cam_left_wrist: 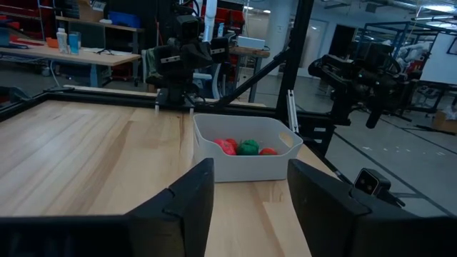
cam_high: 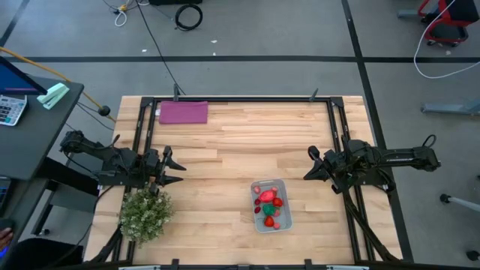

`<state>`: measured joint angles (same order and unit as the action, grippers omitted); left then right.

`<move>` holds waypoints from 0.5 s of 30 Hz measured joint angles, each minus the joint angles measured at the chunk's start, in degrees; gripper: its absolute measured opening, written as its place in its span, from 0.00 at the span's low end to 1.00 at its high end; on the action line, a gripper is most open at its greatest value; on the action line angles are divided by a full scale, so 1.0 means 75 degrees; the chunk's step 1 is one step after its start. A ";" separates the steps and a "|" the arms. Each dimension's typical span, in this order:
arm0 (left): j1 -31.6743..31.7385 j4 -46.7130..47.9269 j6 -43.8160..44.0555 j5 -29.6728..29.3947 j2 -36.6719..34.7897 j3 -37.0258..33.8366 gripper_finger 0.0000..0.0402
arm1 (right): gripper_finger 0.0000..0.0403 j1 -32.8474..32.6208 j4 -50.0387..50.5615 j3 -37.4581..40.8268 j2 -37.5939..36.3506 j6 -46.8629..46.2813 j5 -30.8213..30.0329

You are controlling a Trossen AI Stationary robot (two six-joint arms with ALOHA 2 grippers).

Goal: Pick and placing Produce into tupperware
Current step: Return to Home Position

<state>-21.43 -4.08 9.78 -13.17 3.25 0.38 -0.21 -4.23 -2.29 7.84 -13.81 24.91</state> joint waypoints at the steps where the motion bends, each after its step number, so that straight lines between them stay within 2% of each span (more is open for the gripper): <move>1: -0.0003 0.0000 0.0000 0.0000 0.0000 -0.0003 0.46 | 0.02 0.0003 0.0000 0.0001 0.0000 0.0001 -0.0001; 15: -0.0001 0.0002 0.0003 0.0000 0.0000 -0.0003 0.45 | 0.02 0.0003 0.0000 0.0001 0.0002 0.0001 -0.0001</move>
<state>-21.44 -4.06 9.80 -13.17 3.25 0.36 -0.19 -4.23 -2.28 7.86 -13.80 24.91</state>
